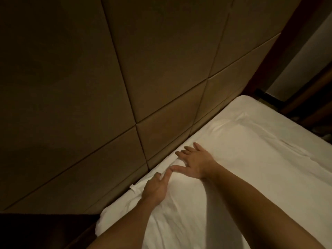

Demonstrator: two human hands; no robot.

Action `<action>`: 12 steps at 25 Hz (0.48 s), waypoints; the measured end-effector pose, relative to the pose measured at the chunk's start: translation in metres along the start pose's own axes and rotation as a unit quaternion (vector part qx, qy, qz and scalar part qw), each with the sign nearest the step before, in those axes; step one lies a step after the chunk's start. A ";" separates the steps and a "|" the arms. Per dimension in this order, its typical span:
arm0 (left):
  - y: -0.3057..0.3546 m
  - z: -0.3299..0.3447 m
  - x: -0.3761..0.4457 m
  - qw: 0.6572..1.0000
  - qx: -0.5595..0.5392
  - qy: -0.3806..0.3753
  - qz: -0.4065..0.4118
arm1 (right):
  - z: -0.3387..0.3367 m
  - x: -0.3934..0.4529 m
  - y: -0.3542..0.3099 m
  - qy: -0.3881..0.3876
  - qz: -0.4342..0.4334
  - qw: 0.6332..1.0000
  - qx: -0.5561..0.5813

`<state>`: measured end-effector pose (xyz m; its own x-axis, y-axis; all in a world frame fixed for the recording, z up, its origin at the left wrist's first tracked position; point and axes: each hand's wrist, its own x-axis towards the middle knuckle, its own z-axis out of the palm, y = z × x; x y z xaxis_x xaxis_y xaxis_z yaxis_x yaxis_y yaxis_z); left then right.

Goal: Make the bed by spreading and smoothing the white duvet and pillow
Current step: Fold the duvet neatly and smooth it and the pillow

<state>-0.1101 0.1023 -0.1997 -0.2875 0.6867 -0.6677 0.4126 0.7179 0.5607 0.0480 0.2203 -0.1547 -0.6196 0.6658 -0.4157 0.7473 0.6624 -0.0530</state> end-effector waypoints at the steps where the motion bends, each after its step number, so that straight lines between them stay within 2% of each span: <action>1: -0.005 0.002 0.002 1.000 0.000 0.000 -0.010 | 0.009 0.000 -0.002 -0.007 0.004 1.000 0.004; 8: 0.008 0.010 -0.043 1.000 0.027 0.010 0.001 | -0.001 -0.050 -0.013 0.043 0.026 0.998 0.046; 12: 0.032 0.017 -0.111 0.996 -0.071 0.036 0.034 | -0.038 -0.122 -0.012 0.144 0.011 0.989 0.037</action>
<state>-0.0498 0.0467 -0.1160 -0.3272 0.7364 -0.5922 0.3087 0.6756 0.6695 0.1056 0.1440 -0.0691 -0.6374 0.7571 -0.1430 0.7705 0.6265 -0.1176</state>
